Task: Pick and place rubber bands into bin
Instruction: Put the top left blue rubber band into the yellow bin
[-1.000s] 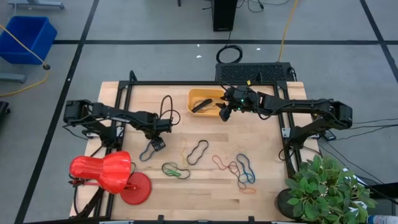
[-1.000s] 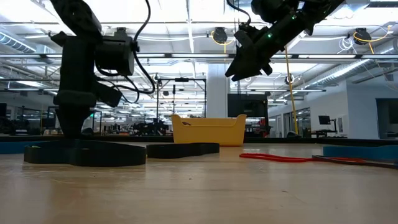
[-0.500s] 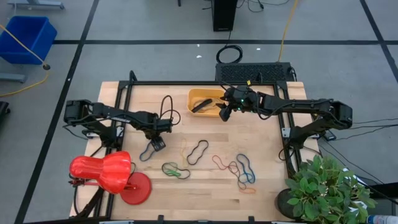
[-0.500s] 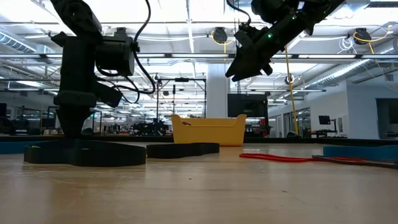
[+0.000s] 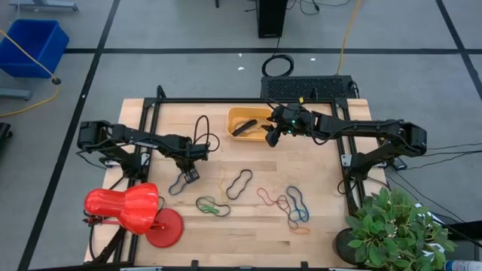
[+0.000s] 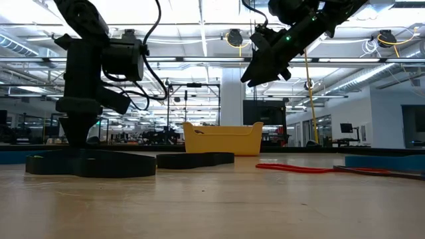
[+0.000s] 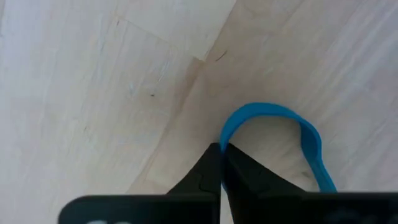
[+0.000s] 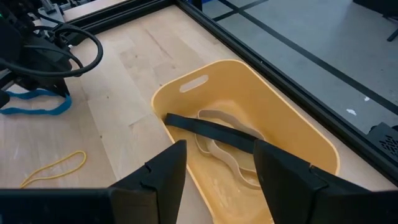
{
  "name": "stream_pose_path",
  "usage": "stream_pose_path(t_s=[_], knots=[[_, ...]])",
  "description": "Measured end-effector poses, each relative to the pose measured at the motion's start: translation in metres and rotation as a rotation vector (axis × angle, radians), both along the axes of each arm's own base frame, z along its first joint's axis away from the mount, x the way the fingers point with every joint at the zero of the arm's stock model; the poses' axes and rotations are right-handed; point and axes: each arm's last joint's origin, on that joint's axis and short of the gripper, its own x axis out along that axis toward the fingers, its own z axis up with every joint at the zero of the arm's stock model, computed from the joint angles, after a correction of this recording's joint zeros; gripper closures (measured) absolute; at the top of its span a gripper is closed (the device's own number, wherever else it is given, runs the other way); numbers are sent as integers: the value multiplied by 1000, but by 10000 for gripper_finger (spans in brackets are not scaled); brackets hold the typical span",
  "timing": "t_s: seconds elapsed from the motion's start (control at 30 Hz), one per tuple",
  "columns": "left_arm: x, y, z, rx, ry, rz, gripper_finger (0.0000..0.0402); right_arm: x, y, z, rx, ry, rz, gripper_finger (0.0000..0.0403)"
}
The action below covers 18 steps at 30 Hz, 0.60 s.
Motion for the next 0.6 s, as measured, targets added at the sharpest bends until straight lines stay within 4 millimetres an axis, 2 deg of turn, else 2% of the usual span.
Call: stream_pose_path(t_s=[0.2,0.4,0.47,0.6], knots=[[0,0,0,-4,0,-3,395,0,0,0,0,0,0,222],[2,-3,5,-82,-29,-64,396,0,0,0,0,0,0,222],[6,-2,11,-75,-60,-93,394,0,0,0,0,-1,0,222],[25,2,38,-47,-175,-183,395,0,0,0,-1,-4,0,222]])
